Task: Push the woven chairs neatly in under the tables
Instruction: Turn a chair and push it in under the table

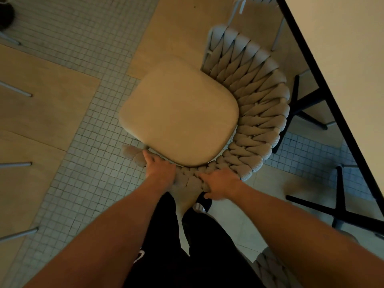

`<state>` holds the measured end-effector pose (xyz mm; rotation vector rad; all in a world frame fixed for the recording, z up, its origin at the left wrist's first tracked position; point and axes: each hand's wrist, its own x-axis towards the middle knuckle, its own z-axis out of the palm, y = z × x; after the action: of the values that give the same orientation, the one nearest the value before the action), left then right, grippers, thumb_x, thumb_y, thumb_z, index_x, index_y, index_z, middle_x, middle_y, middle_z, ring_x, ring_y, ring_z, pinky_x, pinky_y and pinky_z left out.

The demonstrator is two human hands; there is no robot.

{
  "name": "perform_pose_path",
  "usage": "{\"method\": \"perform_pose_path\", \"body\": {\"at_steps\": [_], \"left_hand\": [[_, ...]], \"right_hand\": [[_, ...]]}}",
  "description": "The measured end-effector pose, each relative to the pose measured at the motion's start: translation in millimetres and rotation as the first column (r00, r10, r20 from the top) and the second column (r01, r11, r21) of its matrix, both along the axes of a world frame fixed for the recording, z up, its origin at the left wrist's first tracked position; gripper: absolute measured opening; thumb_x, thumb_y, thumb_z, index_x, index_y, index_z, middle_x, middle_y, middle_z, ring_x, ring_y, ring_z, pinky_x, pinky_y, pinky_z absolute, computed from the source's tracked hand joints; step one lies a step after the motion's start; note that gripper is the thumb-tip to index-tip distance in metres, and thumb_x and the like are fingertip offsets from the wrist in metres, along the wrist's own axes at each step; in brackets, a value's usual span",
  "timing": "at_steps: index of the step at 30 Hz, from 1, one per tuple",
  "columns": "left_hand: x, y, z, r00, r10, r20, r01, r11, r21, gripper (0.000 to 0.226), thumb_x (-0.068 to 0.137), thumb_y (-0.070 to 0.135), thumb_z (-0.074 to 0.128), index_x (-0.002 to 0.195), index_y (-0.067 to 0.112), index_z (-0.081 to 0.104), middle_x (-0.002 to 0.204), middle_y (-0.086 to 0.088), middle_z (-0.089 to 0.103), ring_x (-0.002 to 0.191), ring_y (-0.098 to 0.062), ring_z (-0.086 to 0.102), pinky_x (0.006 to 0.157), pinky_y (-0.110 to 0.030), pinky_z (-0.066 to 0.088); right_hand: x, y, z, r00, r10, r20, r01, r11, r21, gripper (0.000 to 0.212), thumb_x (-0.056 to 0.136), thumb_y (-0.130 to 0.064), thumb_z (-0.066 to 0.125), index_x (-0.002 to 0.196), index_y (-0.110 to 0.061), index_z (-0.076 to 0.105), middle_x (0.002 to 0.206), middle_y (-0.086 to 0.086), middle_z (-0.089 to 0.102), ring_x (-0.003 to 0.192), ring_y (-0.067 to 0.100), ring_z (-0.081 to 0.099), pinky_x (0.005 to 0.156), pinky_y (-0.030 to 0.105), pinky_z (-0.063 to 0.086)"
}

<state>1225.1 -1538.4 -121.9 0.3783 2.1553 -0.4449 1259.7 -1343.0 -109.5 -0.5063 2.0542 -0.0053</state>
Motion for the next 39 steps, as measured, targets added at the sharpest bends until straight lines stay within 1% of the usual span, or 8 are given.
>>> {"method": "perform_pose_path", "body": {"at_steps": [5,9,13,16,20,27,33,39], "left_hand": [[21.7,41.2,4.8,0.999,0.032,0.016,-0.035,0.989,0.146,0.032,0.091,0.027,0.059,0.123,0.024,0.058,0.124,-0.003,0.060,0.125,-0.035,0.048,0.113,-0.067,0.014],[40.4,76.8,9.7,0.996,0.077,0.047,-0.087,0.955,0.284,0.039,0.085,0.029,0.068,0.122,0.022,0.054,0.114,-0.002,0.062,0.110,-0.029,0.057,0.108,-0.056,0.029],[50.4,96.2,0.4,0.987,0.159,-0.019,-0.143,0.929,0.341,0.031,0.091,0.023,0.062,0.120,0.024,0.053,0.107,-0.001,0.065,0.102,-0.028,0.060,0.106,-0.056,0.028],[47.7,93.9,-2.6,0.992,0.120,-0.049,-0.093,0.923,0.374,0.031,0.093,0.018,0.057,0.123,0.026,0.056,0.109,-0.002,0.064,0.104,-0.029,0.060,0.100,-0.051,0.034],[43.2,88.2,0.3,0.998,0.064,-0.008,-0.056,0.915,0.400,0.036,0.095,0.019,0.056,0.130,0.027,0.055,0.116,-0.004,0.063,0.109,-0.031,0.059,0.095,-0.048,0.039],[33.1,55.0,2.5,0.993,-0.121,-0.007,0.113,0.907,0.406,0.034,0.101,0.028,0.049,0.135,0.026,0.051,0.120,-0.006,0.063,0.109,-0.030,0.061,0.074,-0.035,0.037],[15.0,5.3,9.8,0.971,-0.231,0.067,0.198,0.926,0.321,0.043,0.097,0.027,0.055,0.139,0.036,0.047,0.127,-0.003,0.061,0.114,-0.028,0.059,0.083,-0.039,0.046],[-11.5,-51.2,9.4,0.953,-0.298,0.053,0.282,0.938,0.204,0.045,0.097,0.028,0.054,0.139,0.044,0.045,0.132,0.000,0.057,0.122,-0.023,0.054,0.100,-0.041,0.041]], "right_hand": [[-18.4,42.6,8.0,0.984,0.178,0.012,-0.178,0.977,0.120,0.062,0.090,-0.057,0.067,0.141,-0.030,0.043,0.128,0.003,0.062,0.110,0.024,0.060,0.073,0.033,0.038],[-29.7,67.7,5.0,0.979,0.205,0.013,-0.205,0.966,0.155,0.075,0.089,-0.057,0.069,0.152,-0.038,0.033,0.137,-0.001,0.057,0.120,0.025,0.056,0.083,0.036,0.042],[-36.1,77.9,1.9,0.969,0.246,0.022,-0.244,0.938,0.248,0.058,0.088,-0.063,0.063,0.135,-0.033,0.046,0.111,-0.005,0.057,0.106,0.022,0.057,0.096,0.046,0.045],[-31.2,73.3,1.3,0.981,0.192,-0.012,-0.183,0.951,0.250,0.047,0.092,-0.062,0.058,0.127,-0.032,0.051,0.096,-0.006,0.045,0.097,0.022,0.050,0.096,0.048,0.043],[-26.8,69.5,9.3,0.988,0.145,-0.047,-0.129,0.959,0.253,0.045,0.094,-0.061,0.053,0.129,-0.033,0.051,0.099,-0.006,0.039,0.114,0.025,0.055,0.100,0.051,0.037],[-13.4,41.3,6.0,0.998,0.040,-0.051,-0.027,0.973,0.231,0.045,0.092,-0.055,0.056,0.130,-0.030,0.052,0.125,0.000,0.060,0.118,0.027,0.056,0.104,0.055,0.031],[-0.8,-8.7,-2.9,0.982,-0.188,-0.019,0.189,0.970,0.155,0.042,0.089,-0.041,0.060,0.128,-0.027,0.054,0.128,0.003,0.061,0.119,0.030,0.056,0.109,0.059,0.027],[0.7,-70.0,-10.0,0.948,-0.317,0.022,0.315,0.947,0.071,0.057,0.093,-0.058,0.058,0.137,-0.022,0.047,0.135,0.003,0.057,0.123,0.032,0.054,0.108,0.060,0.027]]}}
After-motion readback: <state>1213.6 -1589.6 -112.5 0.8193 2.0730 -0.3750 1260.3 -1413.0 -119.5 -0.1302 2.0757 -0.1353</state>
